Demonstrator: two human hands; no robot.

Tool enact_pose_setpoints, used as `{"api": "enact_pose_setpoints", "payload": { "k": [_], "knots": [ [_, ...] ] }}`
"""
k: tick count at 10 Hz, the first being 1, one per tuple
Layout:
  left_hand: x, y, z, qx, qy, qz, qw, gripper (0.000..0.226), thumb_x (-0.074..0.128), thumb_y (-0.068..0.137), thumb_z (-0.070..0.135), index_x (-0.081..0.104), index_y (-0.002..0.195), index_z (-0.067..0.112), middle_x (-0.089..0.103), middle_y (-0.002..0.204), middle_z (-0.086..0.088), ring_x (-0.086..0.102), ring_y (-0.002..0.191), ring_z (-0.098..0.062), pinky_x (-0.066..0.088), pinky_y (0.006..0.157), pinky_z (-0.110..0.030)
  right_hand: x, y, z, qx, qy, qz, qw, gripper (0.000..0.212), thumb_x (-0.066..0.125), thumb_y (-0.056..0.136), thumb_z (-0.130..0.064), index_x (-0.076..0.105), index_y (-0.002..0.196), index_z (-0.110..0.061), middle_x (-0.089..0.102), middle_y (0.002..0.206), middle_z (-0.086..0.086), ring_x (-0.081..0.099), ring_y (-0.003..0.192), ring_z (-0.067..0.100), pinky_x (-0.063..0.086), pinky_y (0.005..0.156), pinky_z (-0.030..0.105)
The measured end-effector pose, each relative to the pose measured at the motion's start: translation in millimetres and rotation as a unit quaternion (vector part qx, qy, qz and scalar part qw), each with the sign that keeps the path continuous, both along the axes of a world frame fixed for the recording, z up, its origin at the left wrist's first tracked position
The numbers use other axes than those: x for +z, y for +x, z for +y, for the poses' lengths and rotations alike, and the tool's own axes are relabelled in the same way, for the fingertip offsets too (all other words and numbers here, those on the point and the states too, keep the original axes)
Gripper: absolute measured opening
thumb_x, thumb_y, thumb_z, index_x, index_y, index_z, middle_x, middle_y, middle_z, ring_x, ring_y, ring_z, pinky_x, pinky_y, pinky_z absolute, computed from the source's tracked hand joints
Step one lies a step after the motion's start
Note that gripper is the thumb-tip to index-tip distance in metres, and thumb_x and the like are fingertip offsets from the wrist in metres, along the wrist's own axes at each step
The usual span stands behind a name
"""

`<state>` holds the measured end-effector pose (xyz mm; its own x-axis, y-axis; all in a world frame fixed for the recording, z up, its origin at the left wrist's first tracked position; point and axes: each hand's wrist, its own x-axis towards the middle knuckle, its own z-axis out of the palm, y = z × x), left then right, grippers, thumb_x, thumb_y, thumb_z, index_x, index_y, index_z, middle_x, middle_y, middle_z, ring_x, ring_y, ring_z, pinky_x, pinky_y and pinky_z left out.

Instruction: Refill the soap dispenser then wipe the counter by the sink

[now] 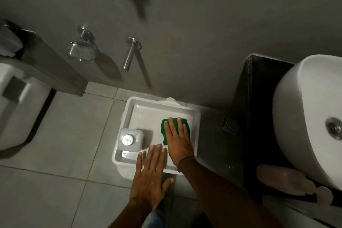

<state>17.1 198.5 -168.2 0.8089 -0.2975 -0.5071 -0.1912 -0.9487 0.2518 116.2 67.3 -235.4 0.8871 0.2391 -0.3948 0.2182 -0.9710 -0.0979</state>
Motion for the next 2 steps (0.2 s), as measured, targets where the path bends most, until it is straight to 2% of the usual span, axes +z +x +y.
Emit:
{"api": "enact_pose_setpoints", "payload": {
  "k": [1,2],
  "knots": [
    [5,0,1,-0.008,0.02,0.005,1.0,0.094,0.006,0.105,0.069,0.059,0.149,0.005,0.055,0.157,-0.02,0.054,0.143,-0.044,0.024,0.116,-0.054,9,3,-4,-0.014,0.021,0.034,0.999,0.091,0.062,0.099,-0.023,-0.001,0.163,-0.015,-0.005,0.172,0.012,-0.011,0.156,0.042,0.001,0.127,0.059],
    [17,-4,-3,0.015,0.009,-0.058,0.998,0.097,0.003,0.104,0.069,0.061,0.148,0.005,0.055,0.156,-0.021,0.055,0.142,-0.045,0.01,0.12,-0.049,28,1,-3,-0.024,0.066,0.047,0.996,0.093,0.062,0.097,-0.028,-0.003,0.163,-0.017,-0.008,0.172,0.01,-0.012,0.157,0.04,-0.005,0.125,0.054]
  ]
}}
